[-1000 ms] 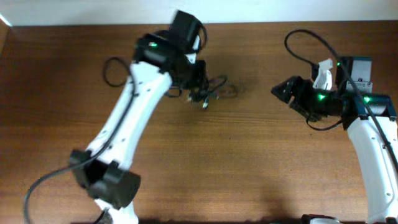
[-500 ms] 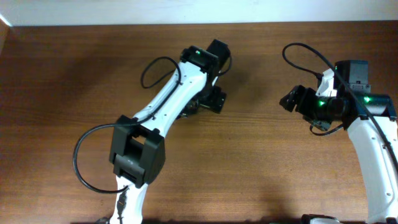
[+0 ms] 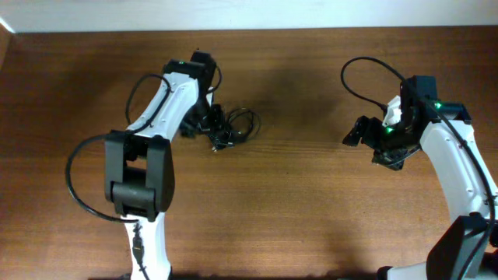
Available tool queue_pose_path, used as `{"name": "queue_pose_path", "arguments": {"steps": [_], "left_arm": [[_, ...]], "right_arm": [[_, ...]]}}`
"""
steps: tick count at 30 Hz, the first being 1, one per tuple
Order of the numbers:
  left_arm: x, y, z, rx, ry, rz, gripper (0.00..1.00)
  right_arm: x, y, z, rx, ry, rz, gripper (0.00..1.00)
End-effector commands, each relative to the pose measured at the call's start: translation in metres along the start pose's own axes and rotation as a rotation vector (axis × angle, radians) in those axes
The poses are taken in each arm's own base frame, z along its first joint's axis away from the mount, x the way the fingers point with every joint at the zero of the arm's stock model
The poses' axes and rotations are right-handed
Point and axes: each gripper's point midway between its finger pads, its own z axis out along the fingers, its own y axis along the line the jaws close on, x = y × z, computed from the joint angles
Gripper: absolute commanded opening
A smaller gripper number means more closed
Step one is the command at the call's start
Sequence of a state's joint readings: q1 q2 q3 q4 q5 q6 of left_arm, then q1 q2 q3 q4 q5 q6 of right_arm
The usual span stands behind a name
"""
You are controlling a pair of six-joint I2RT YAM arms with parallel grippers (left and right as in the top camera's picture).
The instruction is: Untangle cables
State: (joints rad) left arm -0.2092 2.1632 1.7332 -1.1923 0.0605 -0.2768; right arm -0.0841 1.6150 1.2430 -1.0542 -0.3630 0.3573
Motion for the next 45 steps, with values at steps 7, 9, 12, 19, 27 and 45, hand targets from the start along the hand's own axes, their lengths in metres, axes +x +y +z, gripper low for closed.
{"name": "queue_pose_path", "arguments": {"steps": [7,9,12,19,27,45], "left_arm": [[0.008,-0.006,-0.068,0.088,-0.157,-0.012,0.45],[0.014,0.0,-0.096,0.076,-0.246,-0.018,0.47],[0.029,0.0,-0.061,0.14,-0.304,-0.058,0.51],[0.026,-0.003,0.005,0.228,-0.335,-0.109,0.47],[0.02,0.008,0.032,0.16,-0.31,-0.132,0.4],[0.041,0.014,0.081,0.136,-0.259,-0.105,0.24]], "right_arm": [[-0.001,-0.004,0.001,0.028,-0.002,-0.103,0.89],[-0.001,-0.004,0.001,0.028,-0.002,-0.103,0.89],[-0.001,-0.004,0.001,0.028,-0.002,-0.103,0.89],[0.001,-0.004,0.001,0.029,0.002,-0.101,0.89],[0.002,-0.005,0.001,0.031,0.009,-0.098,0.89],[0.004,-0.005,0.001,0.034,0.018,-0.095,0.89]]}}
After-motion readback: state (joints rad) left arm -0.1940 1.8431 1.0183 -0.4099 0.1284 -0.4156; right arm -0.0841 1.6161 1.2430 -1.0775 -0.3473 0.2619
